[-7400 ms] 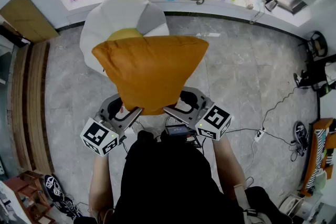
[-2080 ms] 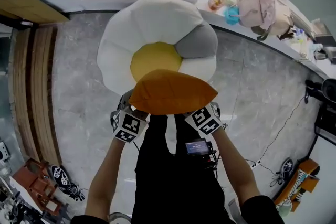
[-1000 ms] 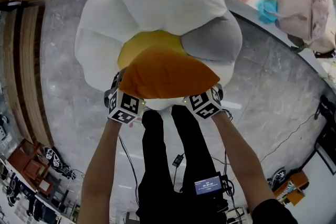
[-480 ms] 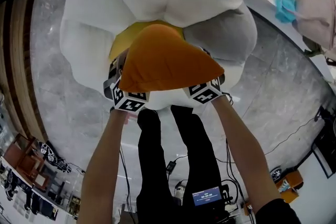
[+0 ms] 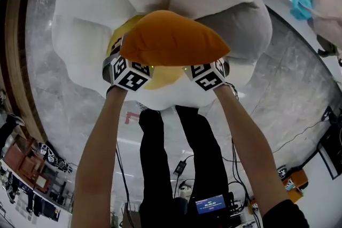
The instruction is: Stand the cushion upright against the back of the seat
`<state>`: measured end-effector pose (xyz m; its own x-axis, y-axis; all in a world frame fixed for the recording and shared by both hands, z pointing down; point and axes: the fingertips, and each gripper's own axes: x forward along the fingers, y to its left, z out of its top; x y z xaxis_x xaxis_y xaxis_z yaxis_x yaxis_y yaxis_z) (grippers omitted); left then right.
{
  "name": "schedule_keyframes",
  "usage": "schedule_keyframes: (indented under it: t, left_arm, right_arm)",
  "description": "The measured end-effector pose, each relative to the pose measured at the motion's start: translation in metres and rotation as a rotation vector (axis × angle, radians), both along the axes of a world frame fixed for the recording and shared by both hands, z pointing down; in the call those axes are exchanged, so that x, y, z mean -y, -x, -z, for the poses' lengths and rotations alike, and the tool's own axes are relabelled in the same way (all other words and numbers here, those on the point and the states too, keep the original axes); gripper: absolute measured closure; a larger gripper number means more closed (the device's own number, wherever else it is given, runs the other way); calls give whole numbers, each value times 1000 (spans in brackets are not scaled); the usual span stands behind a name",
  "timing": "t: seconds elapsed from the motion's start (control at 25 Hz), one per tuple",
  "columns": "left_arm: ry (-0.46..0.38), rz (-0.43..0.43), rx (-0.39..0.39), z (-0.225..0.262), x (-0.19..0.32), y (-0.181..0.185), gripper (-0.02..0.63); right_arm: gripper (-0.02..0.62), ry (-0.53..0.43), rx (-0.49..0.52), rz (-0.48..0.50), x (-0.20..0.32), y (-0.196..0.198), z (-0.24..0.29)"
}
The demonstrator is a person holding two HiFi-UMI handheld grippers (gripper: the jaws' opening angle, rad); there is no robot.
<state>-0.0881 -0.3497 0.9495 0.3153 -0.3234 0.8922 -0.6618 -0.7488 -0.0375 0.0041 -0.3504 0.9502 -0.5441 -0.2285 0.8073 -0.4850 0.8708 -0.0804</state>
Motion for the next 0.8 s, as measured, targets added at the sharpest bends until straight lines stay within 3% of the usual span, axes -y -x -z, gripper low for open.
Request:
schedule_keyframes:
  t: [0.28,0.44,0.64,0.8]
  left_arm:
    - [70,-21,53,-25,4,-1,330]
    - [114,19,45,-23,6,4,304]
    - [119,36,70,-18,2,15,305]
    - [97,30,56,-10,0,16,305]
  right_arm:
    - [383,80,7,-41,6,-1,-20]
    - [373,152,13,-35,9,0,-21]
    - [362,203,2,-6,20,5,-20]
    - [350,239,-9,-51,28,8,-20]
